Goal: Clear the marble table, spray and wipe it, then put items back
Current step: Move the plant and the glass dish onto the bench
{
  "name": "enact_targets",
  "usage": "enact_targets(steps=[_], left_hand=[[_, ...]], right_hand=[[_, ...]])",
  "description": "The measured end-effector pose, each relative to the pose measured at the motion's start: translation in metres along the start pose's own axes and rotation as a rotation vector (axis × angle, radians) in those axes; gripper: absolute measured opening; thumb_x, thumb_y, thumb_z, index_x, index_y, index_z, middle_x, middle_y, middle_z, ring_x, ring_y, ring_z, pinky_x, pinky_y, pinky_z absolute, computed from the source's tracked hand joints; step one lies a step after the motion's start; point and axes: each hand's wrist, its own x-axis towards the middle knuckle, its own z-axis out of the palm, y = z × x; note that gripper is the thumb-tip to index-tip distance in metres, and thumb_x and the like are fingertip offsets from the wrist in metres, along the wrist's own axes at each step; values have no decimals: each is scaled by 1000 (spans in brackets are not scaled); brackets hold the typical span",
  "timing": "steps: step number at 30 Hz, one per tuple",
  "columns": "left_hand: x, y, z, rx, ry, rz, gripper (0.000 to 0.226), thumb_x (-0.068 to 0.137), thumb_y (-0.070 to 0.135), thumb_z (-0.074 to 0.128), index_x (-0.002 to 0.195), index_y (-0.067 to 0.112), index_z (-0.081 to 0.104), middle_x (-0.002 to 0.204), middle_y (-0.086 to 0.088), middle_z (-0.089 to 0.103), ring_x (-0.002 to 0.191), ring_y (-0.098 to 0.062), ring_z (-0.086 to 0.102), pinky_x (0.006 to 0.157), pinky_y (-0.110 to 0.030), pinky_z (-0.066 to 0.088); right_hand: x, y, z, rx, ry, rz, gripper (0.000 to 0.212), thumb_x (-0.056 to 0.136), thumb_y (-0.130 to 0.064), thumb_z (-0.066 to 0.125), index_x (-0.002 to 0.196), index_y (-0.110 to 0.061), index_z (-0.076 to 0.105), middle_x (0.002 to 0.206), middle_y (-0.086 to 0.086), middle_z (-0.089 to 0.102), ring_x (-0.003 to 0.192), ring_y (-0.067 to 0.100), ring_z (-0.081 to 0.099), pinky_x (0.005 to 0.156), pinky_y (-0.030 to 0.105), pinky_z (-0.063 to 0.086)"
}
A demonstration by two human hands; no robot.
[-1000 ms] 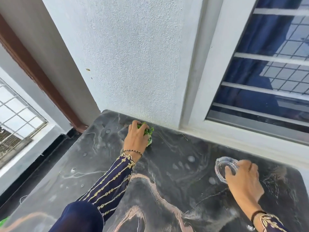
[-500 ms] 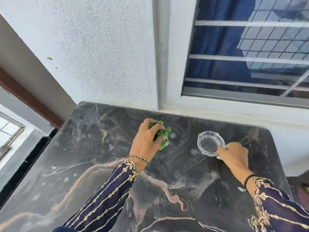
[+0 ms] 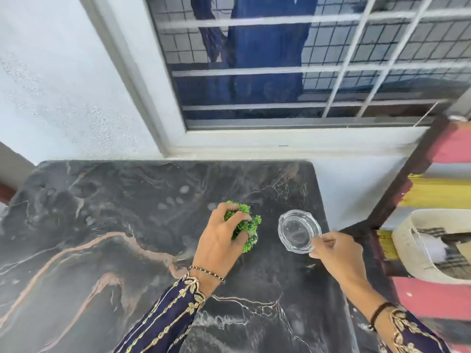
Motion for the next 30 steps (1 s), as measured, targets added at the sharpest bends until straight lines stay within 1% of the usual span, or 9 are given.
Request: enact_targets(steps=[2, 6, 9, 14, 17, 19, 22, 26, 30], left_hand=[[-2, 29, 21, 6, -9, 8, 25, 82, 11, 67, 106, 21, 69, 122, 5, 51, 113, -16, 54, 89, -24, 48], [1, 110, 82, 17, -56, 43, 26, 82, 14, 68, 106, 24, 70, 123, 7, 51, 115, -12, 54, 88, -24, 50], [2, 167, 131, -11, -84, 62, 28, 78, 12, 72, 104, 22, 73, 119, 3, 52, 108, -14, 58, 88, -24, 51], [-4, 253, 219, -19, -229, 121, 28, 74, 10, 75, 99, 23, 74, 114, 1, 52, 99, -10, 57, 83, -4, 35], [-13, 294, 272, -42, -350, 177, 28, 72, 8, 76, 97, 21, 75, 111, 2, 53, 98, -11, 58, 85, -4, 35], [-20, 317, 309, -72, -442, 218, 29, 72, 9, 76, 98, 21, 75, 111, 3, 53, 99, -9, 57, 86, 0, 34], [-29, 340, 363, -93, -547, 282, 28, 74, 12, 77, 100, 22, 75, 111, 5, 52, 101, -6, 56, 88, -11, 44], [-33, 368, 437, -91, -699, 372, 27, 76, 12, 76, 101, 21, 73, 111, 6, 49, 110, -10, 54, 95, -13, 39], [-31, 390, 501, -62, -742, 448, 27, 77, 12, 75, 102, 21, 72, 114, 1, 51, 110, -14, 57, 93, -15, 42]], right_hand=[[2, 23, -25, 17, -3, -12, 15, 89, -21, 68, 75, -17, 69, 61, -11, 73, 53, -6, 69, 43, 7, 40], [8, 84, -99, -15, 39, -27, 18, 89, -28, 70, 72, -23, 66, 62, -14, 69, 62, -8, 65, 55, 9, 43], [18, 131, -151, 64, 39, 11, 19, 90, -26, 70, 75, -14, 66, 69, -3, 73, 71, 12, 73, 67, 30, 54], [21, 211, -232, 82, 174, 63, 34, 89, -19, 70, 61, -18, 52, 49, -10, 59, 50, 2, 59, 53, 19, 43], [19, 259, -265, 136, 210, 195, 28, 92, -18, 69, 71, -4, 56, 59, 1, 67, 63, 23, 73, 62, 38, 53], [15, 291, -284, 130, 263, 257, 25, 92, -19, 69, 74, -3, 61, 60, 4, 70, 63, 25, 73, 63, 38, 57], [7, 336, -305, 115, 371, 323, 29, 92, -19, 67, 65, -11, 58, 50, -3, 64, 52, 11, 63, 56, 24, 50], [7, 404, -326, 161, 465, 506, 22, 93, -21, 65, 76, -7, 63, 63, 7, 71, 74, 31, 68, 73, 40, 52], [23, 464, -339, 134, 552, 643, 32, 92, -16, 65, 64, -4, 55, 53, 6, 59, 63, 33, 54, 69, 40, 44]])
